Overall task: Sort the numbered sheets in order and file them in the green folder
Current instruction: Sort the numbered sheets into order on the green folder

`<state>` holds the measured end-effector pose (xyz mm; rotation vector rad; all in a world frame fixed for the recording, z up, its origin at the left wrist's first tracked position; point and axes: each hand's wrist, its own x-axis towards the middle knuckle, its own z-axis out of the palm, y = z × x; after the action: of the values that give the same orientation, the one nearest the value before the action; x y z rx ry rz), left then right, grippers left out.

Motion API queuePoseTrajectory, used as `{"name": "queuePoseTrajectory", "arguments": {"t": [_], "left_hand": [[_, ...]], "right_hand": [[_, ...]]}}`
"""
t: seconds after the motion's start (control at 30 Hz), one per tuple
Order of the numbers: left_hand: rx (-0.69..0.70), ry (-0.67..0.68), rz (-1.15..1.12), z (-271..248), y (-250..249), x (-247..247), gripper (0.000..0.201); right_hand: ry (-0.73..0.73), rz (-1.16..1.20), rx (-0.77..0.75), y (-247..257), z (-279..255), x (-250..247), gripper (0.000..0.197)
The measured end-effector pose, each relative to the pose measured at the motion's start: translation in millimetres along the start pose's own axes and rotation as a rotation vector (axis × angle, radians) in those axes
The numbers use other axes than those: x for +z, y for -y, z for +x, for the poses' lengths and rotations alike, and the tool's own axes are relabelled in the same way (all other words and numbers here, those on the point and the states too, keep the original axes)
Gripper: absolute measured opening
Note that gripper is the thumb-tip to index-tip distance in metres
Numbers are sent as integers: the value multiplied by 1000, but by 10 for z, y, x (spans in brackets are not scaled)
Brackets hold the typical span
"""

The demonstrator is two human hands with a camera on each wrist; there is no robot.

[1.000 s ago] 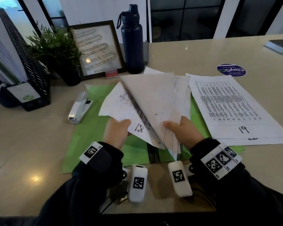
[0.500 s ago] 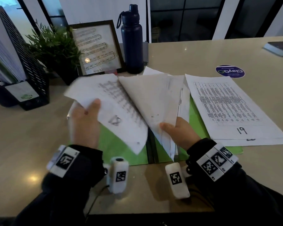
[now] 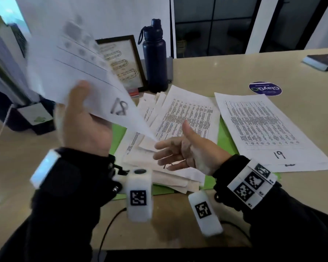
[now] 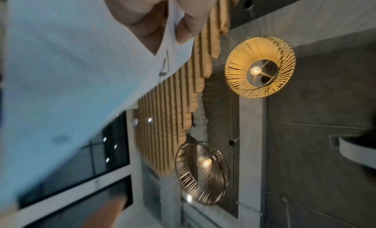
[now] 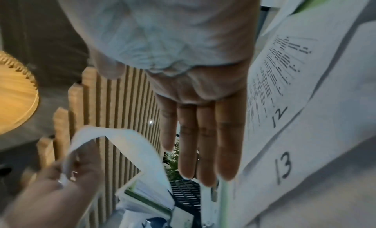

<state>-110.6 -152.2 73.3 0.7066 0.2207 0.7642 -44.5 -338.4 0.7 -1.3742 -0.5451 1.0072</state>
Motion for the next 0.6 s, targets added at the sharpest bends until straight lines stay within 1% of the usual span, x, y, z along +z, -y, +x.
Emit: {"name": "queuePoseTrajectory", "arguments": {"t": [0.03,0.07,0.13,0.17,0.2,0.23,0.27,0.3,0.33,0.37,0.4,0.47,0.5,0.53,0.57,0.6], "left_hand": [[5,15,17,-74,78,47,31],[11,41,43,-164,198,72,23],[-72,91,101,-330,452,56,21],[-110,127,111,-384,541,33,20],[-109,177,143,-402,602,-13,17],[-120,211,196,-418,639,-32,17],[-121,277,268,-434,670,-52,23],[-139,337,332,-445,695,-81,27],[-162,373,398,-435,713,-109,26],[-197,381,441,-379,736,-140,21],[-233,359,480,-308,754,-149,13],[-353,291,506,-81,810,-125,5],[-422,288,523,36,859,-79,3],[-483,316,570,157,921,-10,11],[-536,376,627,266,995,84,22],[-548,449,696,350,1066,217,34]], "right_hand": [[12,73,-7,48,-49,-5,101],[15,164,-18,81,-68,-38,94],[-51,272,-35,168,-147,-85,68],[-105,307,-53,177,-166,-133,51],[-189,347,-65,195,-184,-177,36],[-292,362,-82,213,-197,-245,26],[-397,353,-100,240,-224,-319,21],[-496,304,-128,276,-253,-415,17],[-588,228,-154,324,-293,-526,16],[-662,120,-175,384,-346,-643,17],[-712,11,-181,457,-402,-785,18],[-723,-201,-142,582,-491,-1054,18],[-705,-331,-91,641,-518,-1165,20],[-683,-455,-36,705,-539,-1258,23],[-663,-545,5,784,-551,-1329,25],[-651,-594,15,881,-556,-1384,26]]}}
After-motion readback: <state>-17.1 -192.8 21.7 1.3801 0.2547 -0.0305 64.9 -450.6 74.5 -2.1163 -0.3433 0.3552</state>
